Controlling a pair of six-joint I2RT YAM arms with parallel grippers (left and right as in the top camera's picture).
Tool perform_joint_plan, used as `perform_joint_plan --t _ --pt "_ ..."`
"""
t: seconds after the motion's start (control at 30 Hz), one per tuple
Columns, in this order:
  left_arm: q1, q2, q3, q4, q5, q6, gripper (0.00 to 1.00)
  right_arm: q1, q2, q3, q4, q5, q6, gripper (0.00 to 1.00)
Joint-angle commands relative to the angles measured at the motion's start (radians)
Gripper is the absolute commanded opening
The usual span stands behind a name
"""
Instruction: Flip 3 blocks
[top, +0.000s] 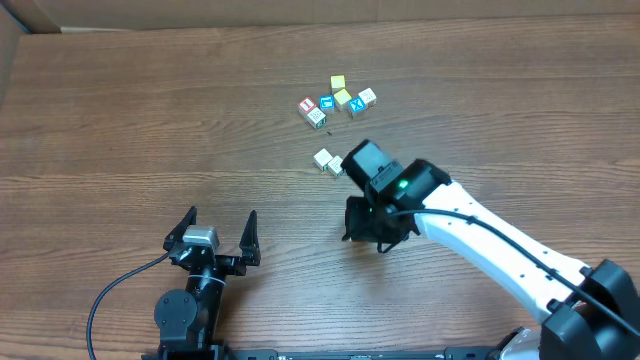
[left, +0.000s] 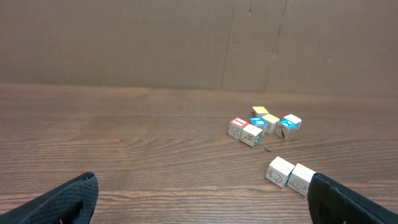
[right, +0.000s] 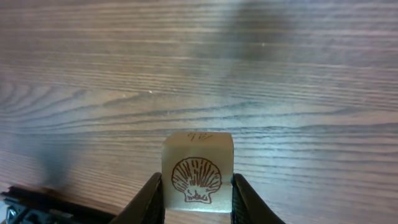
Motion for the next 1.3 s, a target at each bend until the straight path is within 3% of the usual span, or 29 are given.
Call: perform_joint_plan --t 0.0,0.23,0.27,0.3,0.33,0.4,0.47,0.67,0.87,0.93,1.03,1.07,1.13,1.27 --pt "-0.008 -0.007 -0.003 -0.002 0.001 0.022 1.0 0.037 0.005 -0.049 0.063 -0.011 0.044 0.12" --pt "-0.008 -0.007 -0.003 -0.002 0.001 0.023 1.0 0.113 0.04 -0.11 0.173 -0.01 0.09 0.12" --pt "-0.008 -0.007 -0.003 -0.002 0.001 0.023 1.0 0.117 0.046 -0.11 0.182 -0.01 0.09 0.17" --pt "-0.008 -0.007 -0.003 -0.002 0.001 0.023 1.0 0.119 0.055 -0.11 0.193 -0.01 0.09 0.33" --pt "-0.008 -0.008 -0.003 -0.002 0.001 0.023 1.0 0.119 0.061 -0.11 0.21 -0.008 0.089 0.55" --pt "-0.008 -0.007 -0.003 -0.002 0.001 0.023 1.0 0.117 0.072 -0.11 0.237 0.015 0.088 0.68" --pt "-0.008 -0.007 -0.003 -0.002 0.001 0.023 1.0 0.106 0.076 -0.11 0.256 0.044 0.081 0.71" --pt "-0.008 -0.007 -0.003 -0.002 0.001 0.022 1.0 0.053 0.076 -0.109 0.247 -0.006 0.069 0.63" --pt "-0.008 -0.007 -0.003 -0.002 0.001 0.022 1.0 0.049 0.076 -0.109 0.24 -0.169 -0.085 0.63" --pt "-0.008 -0.007 -0.003 -0.002 0.001 0.023 1.0 0.049 0.076 -0.109 0.24 -0.262 -0.129 0.5" --pt "-0.008 -0.007 -0.003 -0.002 0.001 0.023 1.0 0.05 0.076 -0.109 0.234 -0.337 -0.135 0.16" --pt "-0.008 -0.007 -0.003 -0.002 0.001 0.022 1.0 0.053 0.076 -0.11 0.23 -0.336 -0.135 0.1" --pt "-0.008 -0.007 -0.003 -0.002 0.001 0.022 1.0 0.063 0.076 -0.111 0.219 -0.315 -0.132 0.04" --pt "-0.008 -0.007 -0.003 -0.002 0.001 0.022 1.0 0.099 0.076 -0.112 0.192 -0.193 -0.042 0.04"
